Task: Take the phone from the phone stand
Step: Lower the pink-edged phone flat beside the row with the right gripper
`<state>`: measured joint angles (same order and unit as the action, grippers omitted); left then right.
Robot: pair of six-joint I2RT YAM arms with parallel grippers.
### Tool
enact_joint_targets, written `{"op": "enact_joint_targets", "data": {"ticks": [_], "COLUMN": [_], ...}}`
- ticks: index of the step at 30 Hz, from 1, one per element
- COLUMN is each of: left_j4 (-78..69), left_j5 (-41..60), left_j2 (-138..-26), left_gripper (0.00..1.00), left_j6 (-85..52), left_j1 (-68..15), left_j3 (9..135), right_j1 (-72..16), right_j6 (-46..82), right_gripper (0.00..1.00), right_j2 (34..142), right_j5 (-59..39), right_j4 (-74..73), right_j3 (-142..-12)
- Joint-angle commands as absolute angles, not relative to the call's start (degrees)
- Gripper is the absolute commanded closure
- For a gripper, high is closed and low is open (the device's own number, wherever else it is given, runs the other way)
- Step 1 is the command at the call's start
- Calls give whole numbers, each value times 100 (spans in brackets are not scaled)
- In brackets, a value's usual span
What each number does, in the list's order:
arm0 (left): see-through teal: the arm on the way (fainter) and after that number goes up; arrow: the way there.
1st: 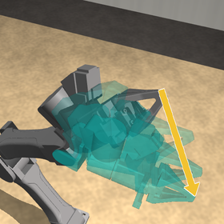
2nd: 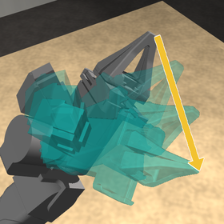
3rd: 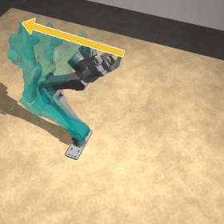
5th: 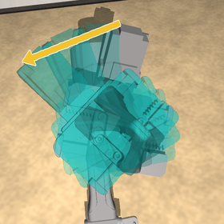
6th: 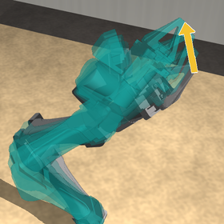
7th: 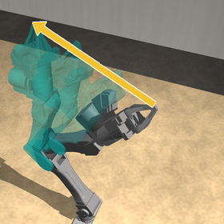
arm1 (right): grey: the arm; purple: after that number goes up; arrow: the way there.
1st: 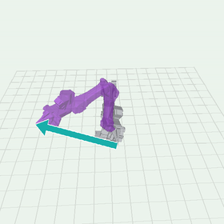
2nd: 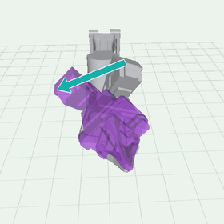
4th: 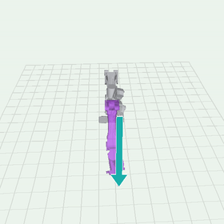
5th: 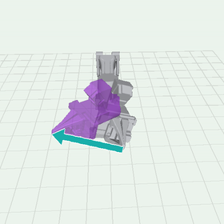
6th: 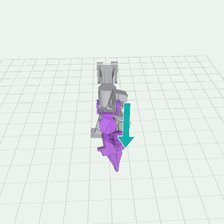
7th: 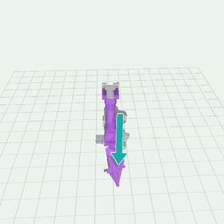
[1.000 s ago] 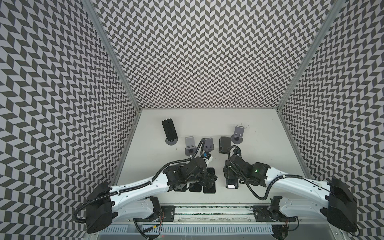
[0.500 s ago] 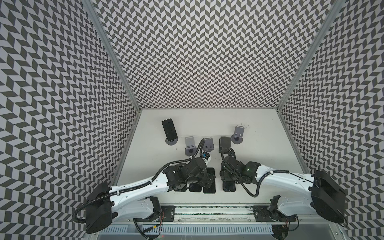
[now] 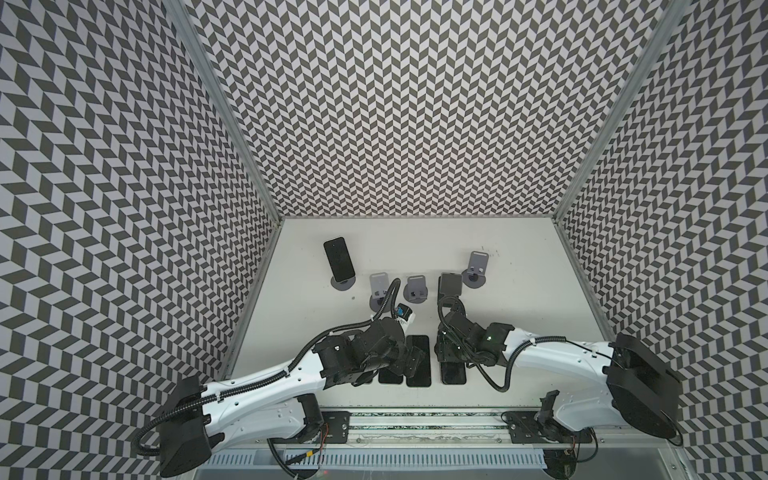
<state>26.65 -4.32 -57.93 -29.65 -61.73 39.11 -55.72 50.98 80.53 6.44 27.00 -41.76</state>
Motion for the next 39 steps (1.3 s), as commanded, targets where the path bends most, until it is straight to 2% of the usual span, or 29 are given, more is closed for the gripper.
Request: {"op": "enact_joint_targets", "data": {"ticks": [1, 39], "left_j4": [2769, 2852], "left_j5": [-545, -668], "left_j2": [-5682, -5557], "left_gripper": [13, 13], "left_j6": [-3031, -3028], "left_j1": [-6137, -6116], "left_j3": [3846, 3739], "right_j1": [-5598, -5594], "right_j6": [5247, 5360], "right_gripper": [48, 39], "right_j2": [8091, 8404], "right_j5": [581, 442], "right_j4": [2421, 2500], "right_j3": [-4254, -4244]}}
